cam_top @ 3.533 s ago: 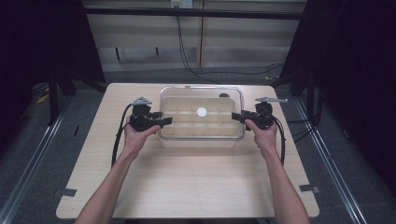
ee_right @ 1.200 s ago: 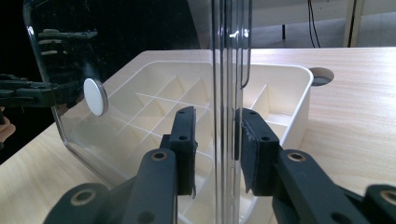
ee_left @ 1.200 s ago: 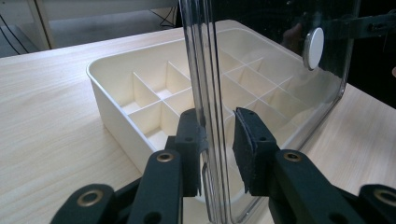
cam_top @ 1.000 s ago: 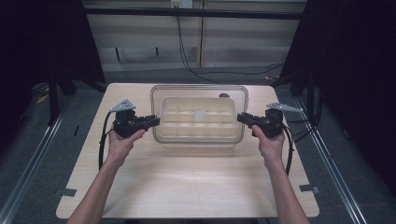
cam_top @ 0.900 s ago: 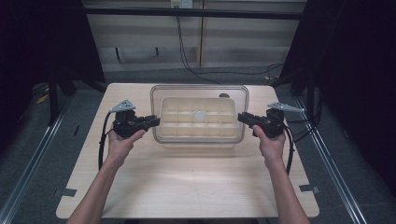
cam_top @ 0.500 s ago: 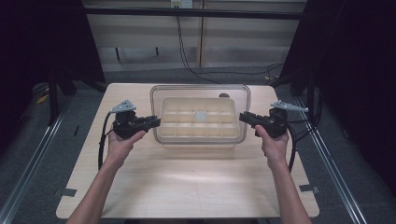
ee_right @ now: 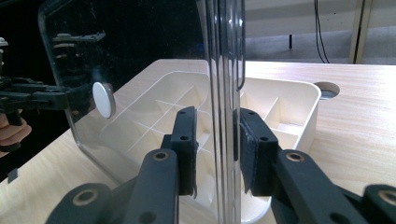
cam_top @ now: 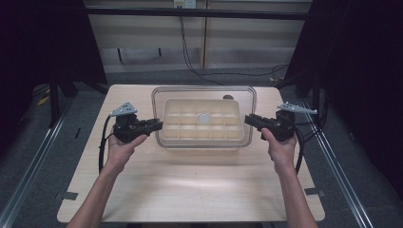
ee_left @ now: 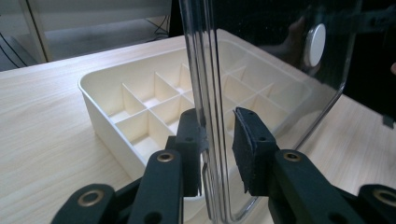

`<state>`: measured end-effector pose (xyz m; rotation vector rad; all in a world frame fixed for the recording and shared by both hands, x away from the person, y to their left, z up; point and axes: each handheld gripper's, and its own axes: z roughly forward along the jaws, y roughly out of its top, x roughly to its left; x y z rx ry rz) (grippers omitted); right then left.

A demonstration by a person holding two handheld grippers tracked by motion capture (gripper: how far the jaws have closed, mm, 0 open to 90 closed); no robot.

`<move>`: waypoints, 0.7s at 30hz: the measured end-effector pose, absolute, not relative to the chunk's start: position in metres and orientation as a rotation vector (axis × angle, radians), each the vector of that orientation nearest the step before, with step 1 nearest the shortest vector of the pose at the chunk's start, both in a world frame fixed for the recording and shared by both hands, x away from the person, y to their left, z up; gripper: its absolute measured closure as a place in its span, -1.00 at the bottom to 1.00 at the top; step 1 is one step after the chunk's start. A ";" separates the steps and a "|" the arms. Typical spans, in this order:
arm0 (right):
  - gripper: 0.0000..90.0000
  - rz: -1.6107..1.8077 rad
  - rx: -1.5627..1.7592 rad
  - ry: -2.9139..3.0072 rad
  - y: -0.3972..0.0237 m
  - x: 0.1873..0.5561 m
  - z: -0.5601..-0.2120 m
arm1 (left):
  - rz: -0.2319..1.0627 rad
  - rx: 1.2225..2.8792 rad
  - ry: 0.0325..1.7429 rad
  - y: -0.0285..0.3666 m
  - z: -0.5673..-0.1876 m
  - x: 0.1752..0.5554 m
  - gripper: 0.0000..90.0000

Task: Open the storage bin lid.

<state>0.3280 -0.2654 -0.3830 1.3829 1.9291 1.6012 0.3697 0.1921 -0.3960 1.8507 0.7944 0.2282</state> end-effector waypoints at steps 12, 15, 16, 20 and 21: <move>0.57 1.581 1.379 1.960 -0.264 0.318 -0.379 | 0.233 1.879 0.778 0.193 -0.396 0.360 0.61; 0.58 1.594 1.372 1.962 -0.264 0.312 -0.382 | 0.238 1.905 0.766 0.194 -0.396 0.356 0.61; 0.58 1.594 1.372 1.962 -0.264 0.312 -0.382 | 0.238 1.905 0.766 0.194 -0.396 0.356 0.61; 0.57 1.570 1.370 1.980 -0.263 0.313 -0.383 | 0.237 1.901 0.768 0.195 -0.398 0.354 0.61; 0.57 1.574 1.364 1.974 -0.262 0.311 -0.383 | 0.239 1.896 0.770 0.195 -0.399 0.353 0.61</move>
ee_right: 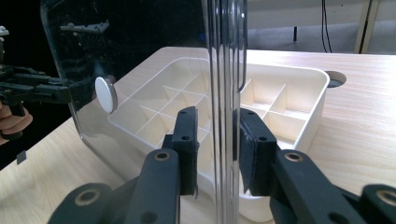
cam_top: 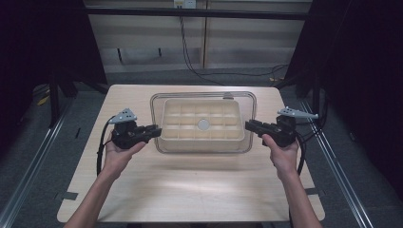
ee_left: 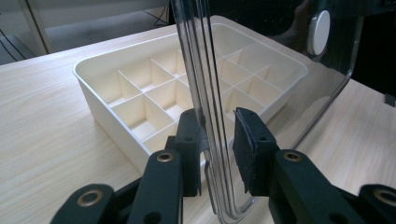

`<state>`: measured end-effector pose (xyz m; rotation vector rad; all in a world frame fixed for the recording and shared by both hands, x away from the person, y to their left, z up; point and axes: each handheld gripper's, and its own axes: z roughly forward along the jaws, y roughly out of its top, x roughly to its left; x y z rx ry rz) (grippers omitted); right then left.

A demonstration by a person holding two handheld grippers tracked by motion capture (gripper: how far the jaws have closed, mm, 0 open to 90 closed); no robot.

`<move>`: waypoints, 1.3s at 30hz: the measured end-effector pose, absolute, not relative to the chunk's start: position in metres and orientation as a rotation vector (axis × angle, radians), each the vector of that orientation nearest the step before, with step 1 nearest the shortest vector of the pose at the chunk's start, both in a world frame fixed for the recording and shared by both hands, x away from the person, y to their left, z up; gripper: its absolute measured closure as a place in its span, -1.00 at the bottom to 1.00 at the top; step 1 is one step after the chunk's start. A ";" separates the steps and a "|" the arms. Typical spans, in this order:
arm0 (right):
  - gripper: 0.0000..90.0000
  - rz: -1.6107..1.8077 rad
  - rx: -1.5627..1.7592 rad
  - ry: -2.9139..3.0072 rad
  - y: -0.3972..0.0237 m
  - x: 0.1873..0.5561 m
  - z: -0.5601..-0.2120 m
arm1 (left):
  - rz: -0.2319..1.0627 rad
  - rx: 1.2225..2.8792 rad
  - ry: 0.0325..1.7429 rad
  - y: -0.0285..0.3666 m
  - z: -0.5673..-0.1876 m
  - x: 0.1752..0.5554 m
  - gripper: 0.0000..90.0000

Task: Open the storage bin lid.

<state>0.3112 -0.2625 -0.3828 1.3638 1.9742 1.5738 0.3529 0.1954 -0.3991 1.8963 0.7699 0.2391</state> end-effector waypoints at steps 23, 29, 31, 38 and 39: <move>0.59 1.636 1.415 2.022 -0.252 0.292 -0.392 | 0.224 1.923 0.784 0.212 -0.404 0.330 0.60; 0.59 1.609 1.406 2.029 -0.249 0.286 -0.394 | 0.209 1.928 0.793 0.212 -0.409 0.325 0.60; 0.59 1.604 1.408 2.029 -0.249 0.283 -0.394 | 0.206 1.929 0.795 0.212 -0.410 0.324 0.60; 0.59 1.613 1.396 2.016 -0.251 0.271 -0.394 | 0.223 1.942 0.777 0.209 -0.408 0.312 0.59; 0.59 1.614 1.393 2.017 -0.251 0.269 -0.394 | 0.225 1.947 0.775 0.209 -0.407 0.310 0.59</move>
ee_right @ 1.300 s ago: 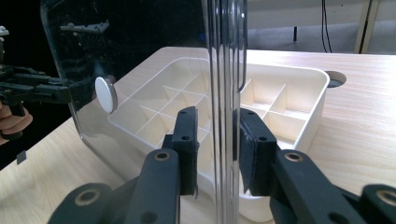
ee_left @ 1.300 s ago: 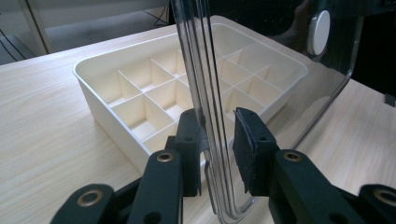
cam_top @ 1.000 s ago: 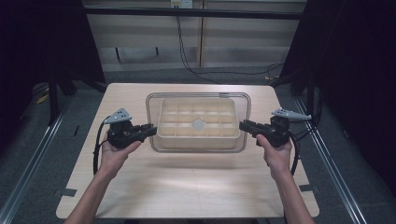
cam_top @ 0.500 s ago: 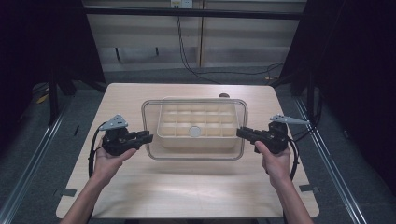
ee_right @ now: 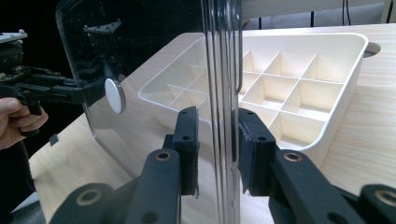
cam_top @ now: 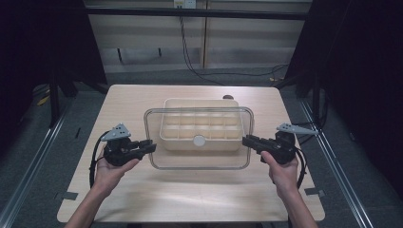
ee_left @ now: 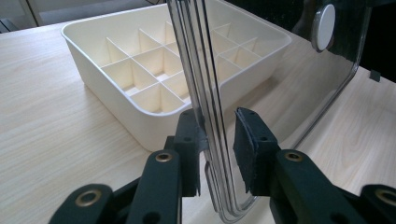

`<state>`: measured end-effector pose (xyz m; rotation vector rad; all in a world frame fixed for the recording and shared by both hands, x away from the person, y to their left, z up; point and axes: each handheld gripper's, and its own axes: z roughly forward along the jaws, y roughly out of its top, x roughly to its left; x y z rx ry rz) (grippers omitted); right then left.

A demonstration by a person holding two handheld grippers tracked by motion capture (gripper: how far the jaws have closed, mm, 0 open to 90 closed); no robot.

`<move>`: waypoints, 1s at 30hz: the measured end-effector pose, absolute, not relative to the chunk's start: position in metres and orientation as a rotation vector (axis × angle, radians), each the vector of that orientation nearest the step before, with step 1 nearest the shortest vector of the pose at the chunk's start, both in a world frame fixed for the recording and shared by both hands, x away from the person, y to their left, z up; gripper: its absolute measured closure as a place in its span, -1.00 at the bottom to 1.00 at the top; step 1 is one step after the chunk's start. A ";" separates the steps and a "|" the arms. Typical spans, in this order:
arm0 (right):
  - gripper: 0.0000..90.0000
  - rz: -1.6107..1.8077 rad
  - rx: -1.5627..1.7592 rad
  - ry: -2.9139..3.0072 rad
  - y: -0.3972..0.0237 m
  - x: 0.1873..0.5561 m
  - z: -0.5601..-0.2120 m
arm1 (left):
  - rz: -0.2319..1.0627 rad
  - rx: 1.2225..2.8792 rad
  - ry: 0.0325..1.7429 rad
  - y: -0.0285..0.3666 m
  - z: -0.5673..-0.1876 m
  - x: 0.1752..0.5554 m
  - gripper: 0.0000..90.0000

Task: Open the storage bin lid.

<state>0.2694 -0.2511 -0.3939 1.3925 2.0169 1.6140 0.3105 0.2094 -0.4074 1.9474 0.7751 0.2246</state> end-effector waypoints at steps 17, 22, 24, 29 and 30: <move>0.59 1.578 1.423 2.065 -0.247 0.250 -0.409 | 0.186 1.987 0.771 0.214 -0.414 0.296 0.60; 0.59 1.576 1.408 2.077 -0.246 0.244 -0.410 | 0.183 1.992 0.766 0.215 -0.415 0.291 0.60; 0.59 1.574 1.410 2.077 -0.246 0.243 -0.410 | 0.193 1.999 0.764 0.215 -0.416 0.288 0.60; 0.60 1.561 1.418 2.090 -0.245 0.236 -0.413 | 0.173 2.016 0.783 0.213 -0.424 0.285 0.60; 0.60 1.561 1.418 2.090 -0.245 0.236 -0.413 | 0.173 2.016 0.783 0.213 -0.424 0.285 0.60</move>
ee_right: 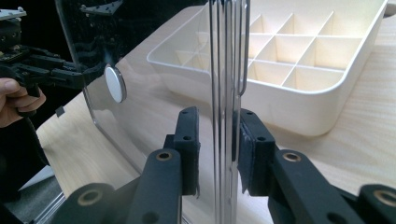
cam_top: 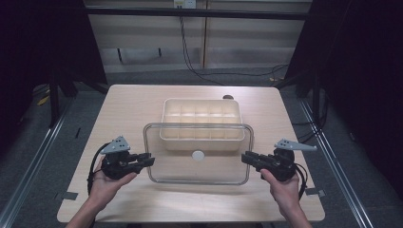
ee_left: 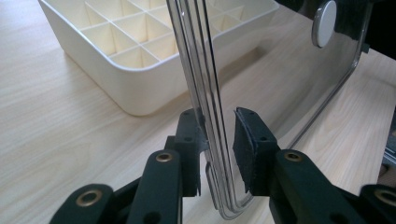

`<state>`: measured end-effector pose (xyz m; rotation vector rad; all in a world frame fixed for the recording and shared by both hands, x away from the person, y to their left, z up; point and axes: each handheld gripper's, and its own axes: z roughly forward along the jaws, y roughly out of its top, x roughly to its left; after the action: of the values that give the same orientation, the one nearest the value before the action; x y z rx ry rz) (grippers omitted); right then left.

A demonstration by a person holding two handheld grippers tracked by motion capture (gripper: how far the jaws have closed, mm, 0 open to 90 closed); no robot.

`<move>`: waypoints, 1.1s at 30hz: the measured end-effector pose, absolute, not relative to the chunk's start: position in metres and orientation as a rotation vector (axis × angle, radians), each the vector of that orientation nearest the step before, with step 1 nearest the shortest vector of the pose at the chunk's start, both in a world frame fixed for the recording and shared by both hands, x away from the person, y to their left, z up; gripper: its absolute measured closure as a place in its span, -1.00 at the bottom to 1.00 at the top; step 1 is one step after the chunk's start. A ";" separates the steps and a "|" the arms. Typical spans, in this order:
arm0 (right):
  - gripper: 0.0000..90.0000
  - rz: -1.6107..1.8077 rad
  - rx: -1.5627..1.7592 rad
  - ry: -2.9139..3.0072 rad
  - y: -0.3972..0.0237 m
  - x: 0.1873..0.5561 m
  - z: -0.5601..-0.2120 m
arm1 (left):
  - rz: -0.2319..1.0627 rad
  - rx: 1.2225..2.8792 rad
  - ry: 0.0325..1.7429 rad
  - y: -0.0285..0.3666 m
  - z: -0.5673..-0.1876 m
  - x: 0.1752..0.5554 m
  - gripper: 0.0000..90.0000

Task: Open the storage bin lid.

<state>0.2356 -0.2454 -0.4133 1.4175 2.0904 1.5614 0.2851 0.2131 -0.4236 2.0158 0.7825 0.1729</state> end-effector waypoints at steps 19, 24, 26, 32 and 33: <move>0.60 1.531 1.450 2.140 -0.250 0.213 -0.434 | 0.112 2.089 0.763 0.211 -0.441 0.258 0.60; 0.60 1.534 1.467 2.149 -0.249 0.208 -0.443 | 0.109 2.105 0.752 0.211 -0.445 0.254 0.59; 0.60 1.534 1.477 2.146 -0.249 0.207 -0.444 | 0.096 2.106 0.753 0.211 -0.446 0.253 0.59; 0.57 1.506 1.496 2.150 -0.250 0.208 -0.449 | 0.085 2.112 0.739 0.209 -0.447 0.251 0.58; 0.57 1.485 1.501 2.152 -0.249 0.208 -0.450 | 0.078 2.112 0.739 0.208 -0.448 0.252 0.57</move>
<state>0.2075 -0.2494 -0.4505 1.5007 2.1520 1.4849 0.2522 0.2076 -0.4480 2.1120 0.7394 0.0777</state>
